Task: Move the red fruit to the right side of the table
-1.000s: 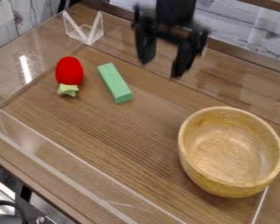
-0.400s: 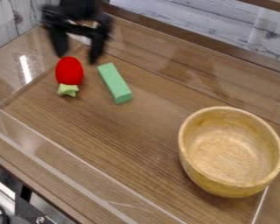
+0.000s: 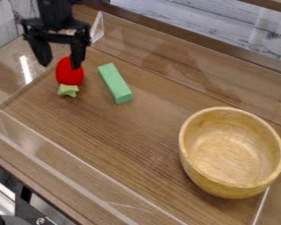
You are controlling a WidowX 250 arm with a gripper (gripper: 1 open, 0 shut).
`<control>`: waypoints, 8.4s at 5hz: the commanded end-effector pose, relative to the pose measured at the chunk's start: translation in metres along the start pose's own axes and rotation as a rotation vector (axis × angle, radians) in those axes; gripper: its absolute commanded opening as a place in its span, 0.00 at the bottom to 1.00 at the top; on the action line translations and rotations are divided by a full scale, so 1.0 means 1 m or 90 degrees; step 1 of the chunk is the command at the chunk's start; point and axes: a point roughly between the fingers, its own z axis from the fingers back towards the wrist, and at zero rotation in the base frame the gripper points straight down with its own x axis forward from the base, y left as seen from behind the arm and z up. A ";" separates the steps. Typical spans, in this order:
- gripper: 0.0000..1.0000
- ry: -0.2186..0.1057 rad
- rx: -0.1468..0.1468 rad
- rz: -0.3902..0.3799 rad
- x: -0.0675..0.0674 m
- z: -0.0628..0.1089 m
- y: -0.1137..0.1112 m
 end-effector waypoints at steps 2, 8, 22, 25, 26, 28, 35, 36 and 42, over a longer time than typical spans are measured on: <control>1.00 -0.053 0.013 0.003 0.027 0.007 0.002; 1.00 -0.058 0.051 0.110 0.073 -0.006 0.003; 0.00 -0.064 -0.050 -0.136 0.053 0.055 -0.147; 0.00 -0.066 -0.051 -0.124 0.030 0.067 -0.185; 0.00 -0.065 -0.047 -0.080 0.025 0.070 -0.198; 0.00 -0.052 -0.031 -0.144 0.024 0.031 -0.201; 0.00 -0.059 -0.032 -0.107 0.012 0.021 -0.227; 0.00 -0.066 -0.045 -0.122 0.005 0.020 -0.244; 0.00 -0.069 -0.045 -0.099 -0.006 -0.040 -0.268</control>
